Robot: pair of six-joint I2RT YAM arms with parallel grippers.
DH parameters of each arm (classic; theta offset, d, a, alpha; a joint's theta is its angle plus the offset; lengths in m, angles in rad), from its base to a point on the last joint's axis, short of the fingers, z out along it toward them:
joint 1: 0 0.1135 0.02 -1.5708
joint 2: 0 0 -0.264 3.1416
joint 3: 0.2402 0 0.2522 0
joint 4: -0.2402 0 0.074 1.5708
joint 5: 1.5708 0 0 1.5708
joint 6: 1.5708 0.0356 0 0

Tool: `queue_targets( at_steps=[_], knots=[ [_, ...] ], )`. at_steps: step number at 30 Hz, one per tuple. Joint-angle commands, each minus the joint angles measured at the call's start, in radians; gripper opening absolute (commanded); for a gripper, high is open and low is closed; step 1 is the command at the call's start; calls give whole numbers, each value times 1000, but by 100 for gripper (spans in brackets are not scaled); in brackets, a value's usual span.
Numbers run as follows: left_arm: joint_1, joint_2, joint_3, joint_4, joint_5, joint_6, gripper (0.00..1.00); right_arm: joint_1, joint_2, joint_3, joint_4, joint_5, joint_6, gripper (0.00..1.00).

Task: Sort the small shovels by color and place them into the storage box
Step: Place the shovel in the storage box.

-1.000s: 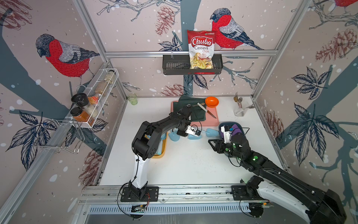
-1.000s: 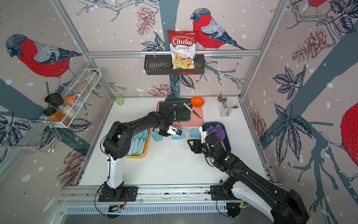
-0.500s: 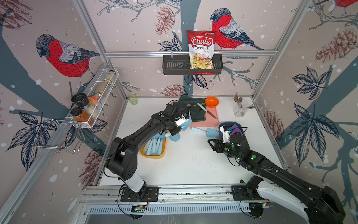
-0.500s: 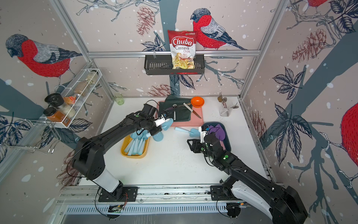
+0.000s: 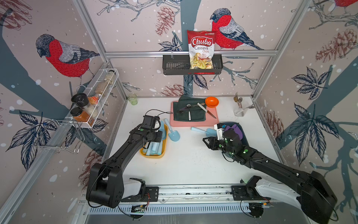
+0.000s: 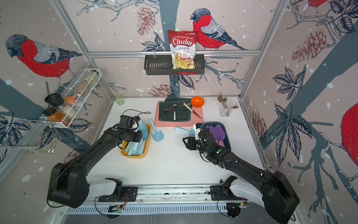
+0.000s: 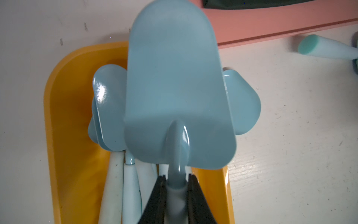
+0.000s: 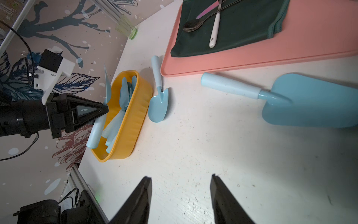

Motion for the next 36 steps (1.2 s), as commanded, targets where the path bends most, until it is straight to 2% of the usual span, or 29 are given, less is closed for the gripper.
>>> queue_targets(
  at_steps=[1,4,10,15,21,27,36],
  knots=[
    [10,0,-20,75,-47,-66,0,15,31,23,47,-17,-16,53],
    [24,16,-27,96,-41,-90,2,30,58,41,42,-16,-22,53],
    [31,47,-27,108,23,-106,13,41,86,59,30,-11,-32,53],
    [38,50,-31,101,11,-112,40,44,89,57,27,-8,-31,53],
    [43,29,-62,105,21,-124,40,45,95,55,34,-8,-30,53],
    [43,38,-84,115,49,-134,29,51,119,67,47,-13,-31,52],
    [50,90,-102,128,7,-148,23,56,130,72,43,-12,-31,52]
  ],
)
